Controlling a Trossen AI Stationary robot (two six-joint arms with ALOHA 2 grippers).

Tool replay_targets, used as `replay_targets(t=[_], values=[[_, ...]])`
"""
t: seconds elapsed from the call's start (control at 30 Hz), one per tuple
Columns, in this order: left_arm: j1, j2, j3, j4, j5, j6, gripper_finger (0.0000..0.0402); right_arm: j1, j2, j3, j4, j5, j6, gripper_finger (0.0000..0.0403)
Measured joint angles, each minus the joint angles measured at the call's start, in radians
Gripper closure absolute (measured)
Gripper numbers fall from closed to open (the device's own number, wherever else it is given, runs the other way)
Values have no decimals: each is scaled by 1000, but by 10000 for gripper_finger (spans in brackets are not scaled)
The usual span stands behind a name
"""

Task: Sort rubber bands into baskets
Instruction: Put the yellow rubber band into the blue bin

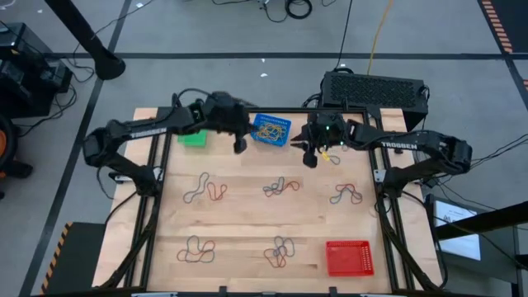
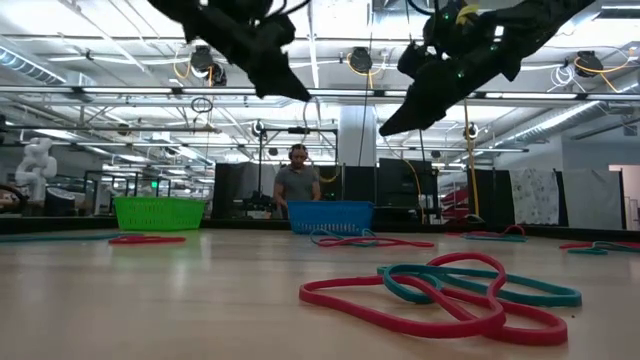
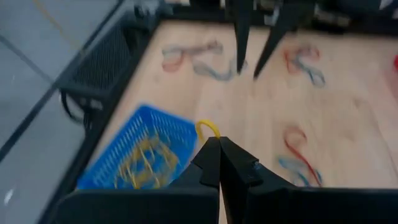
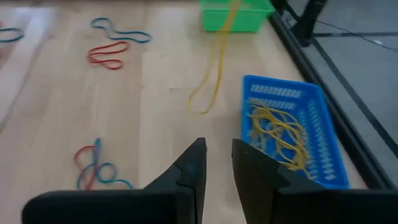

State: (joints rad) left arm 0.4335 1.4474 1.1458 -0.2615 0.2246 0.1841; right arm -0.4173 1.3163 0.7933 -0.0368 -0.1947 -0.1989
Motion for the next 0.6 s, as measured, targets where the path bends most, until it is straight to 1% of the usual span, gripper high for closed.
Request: replay_targets(t=[0.17,0.27,0.4,0.53,0.6], values=[[130,74,0,140,137,6,402,-90,0,0,2,-91,19,348],[183,119,0,175,204,-3,402,-129,0,0,7,-100,22,365],[216,182,0,225,254,-22,402,-166,0,0,40,-105,22,397],[221,227,0,259,269,-22,402,-192,-1,0,73,-172,22,401],[219,244,9,257,272,-22,402,-206,-1,0,73,-180,23,402]])
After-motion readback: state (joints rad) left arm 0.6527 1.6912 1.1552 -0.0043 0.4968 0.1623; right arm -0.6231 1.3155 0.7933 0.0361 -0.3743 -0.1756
